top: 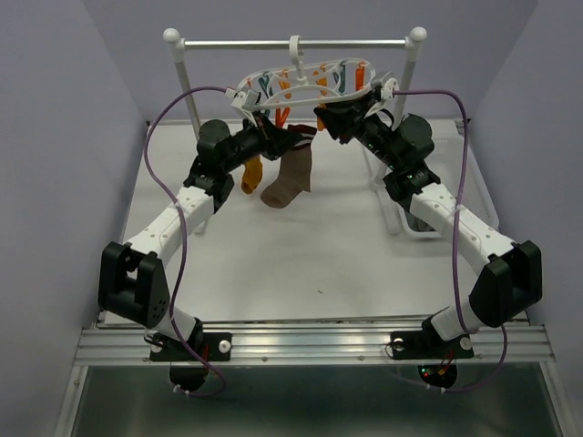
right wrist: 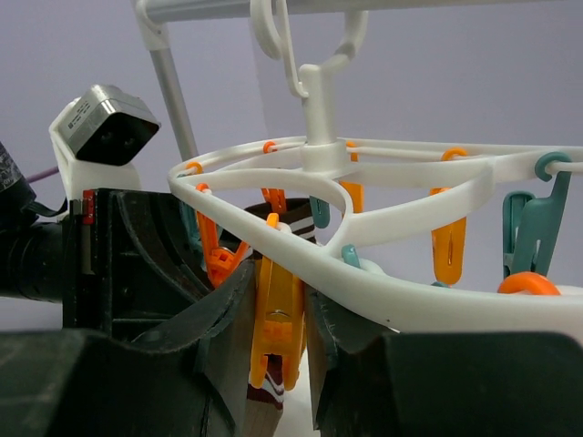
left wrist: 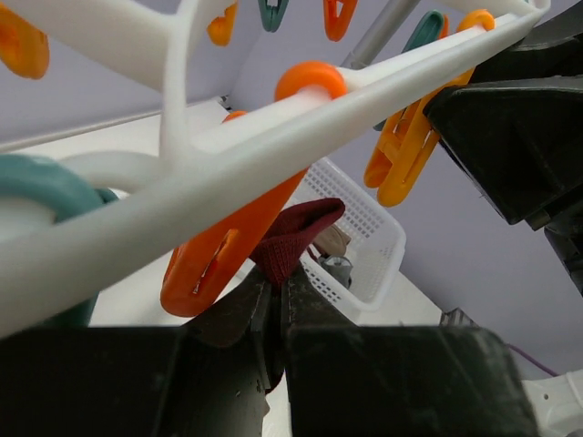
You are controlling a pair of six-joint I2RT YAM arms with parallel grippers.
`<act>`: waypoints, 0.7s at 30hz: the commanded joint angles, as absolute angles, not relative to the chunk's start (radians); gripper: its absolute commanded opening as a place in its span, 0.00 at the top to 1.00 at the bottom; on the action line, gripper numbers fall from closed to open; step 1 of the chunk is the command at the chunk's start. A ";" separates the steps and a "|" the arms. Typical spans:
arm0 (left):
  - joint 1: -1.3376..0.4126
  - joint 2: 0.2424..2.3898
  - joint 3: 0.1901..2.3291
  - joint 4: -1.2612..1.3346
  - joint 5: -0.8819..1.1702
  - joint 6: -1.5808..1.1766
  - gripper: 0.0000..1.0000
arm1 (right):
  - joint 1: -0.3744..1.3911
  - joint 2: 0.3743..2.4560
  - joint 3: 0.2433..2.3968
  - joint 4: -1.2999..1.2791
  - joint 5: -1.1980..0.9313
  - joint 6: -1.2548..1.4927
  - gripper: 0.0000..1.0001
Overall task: Clip the socks to the hanger
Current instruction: Clamp the sock onto the hanger.
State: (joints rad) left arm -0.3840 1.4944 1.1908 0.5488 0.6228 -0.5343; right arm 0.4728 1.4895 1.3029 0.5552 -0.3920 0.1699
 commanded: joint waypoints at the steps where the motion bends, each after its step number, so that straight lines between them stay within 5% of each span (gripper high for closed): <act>1: -0.396 1.440 1.181 0.655 0.611 -0.552 1.00 | 0.468 1.476 1.282 0.613 -0.476 0.242 0.99; 21: -0.439 1.402 1.146 0.719 0.632 -0.565 1.00 | 0.449 1.489 1.261 0.670 -0.545 0.281 0.99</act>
